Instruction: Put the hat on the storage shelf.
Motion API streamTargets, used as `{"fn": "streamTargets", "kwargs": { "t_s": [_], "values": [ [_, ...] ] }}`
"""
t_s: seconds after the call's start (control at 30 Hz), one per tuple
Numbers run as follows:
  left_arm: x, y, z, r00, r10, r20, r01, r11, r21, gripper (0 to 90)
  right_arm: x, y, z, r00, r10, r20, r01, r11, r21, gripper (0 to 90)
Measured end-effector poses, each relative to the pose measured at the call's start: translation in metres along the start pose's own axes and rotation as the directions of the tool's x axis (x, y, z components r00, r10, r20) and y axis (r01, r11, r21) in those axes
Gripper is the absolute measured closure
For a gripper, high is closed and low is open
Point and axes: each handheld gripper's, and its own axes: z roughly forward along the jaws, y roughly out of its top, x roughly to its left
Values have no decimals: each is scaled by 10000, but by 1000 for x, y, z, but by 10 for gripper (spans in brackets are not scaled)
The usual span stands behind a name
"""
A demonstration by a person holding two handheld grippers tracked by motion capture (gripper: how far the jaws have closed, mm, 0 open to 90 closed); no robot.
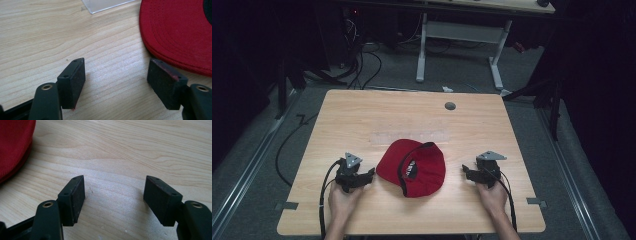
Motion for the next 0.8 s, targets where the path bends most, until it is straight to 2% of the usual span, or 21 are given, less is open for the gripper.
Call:
{"fn": "streamTargets", "kwargs": {
  "t_s": [0.8],
  "values": [
    [0, 0, 0, 10000, -1, -37, 1, 10000, -2, 307, -1, 0, 0, 9998, -136, -131, 136, 9999, 15, 339]
  ]
}}
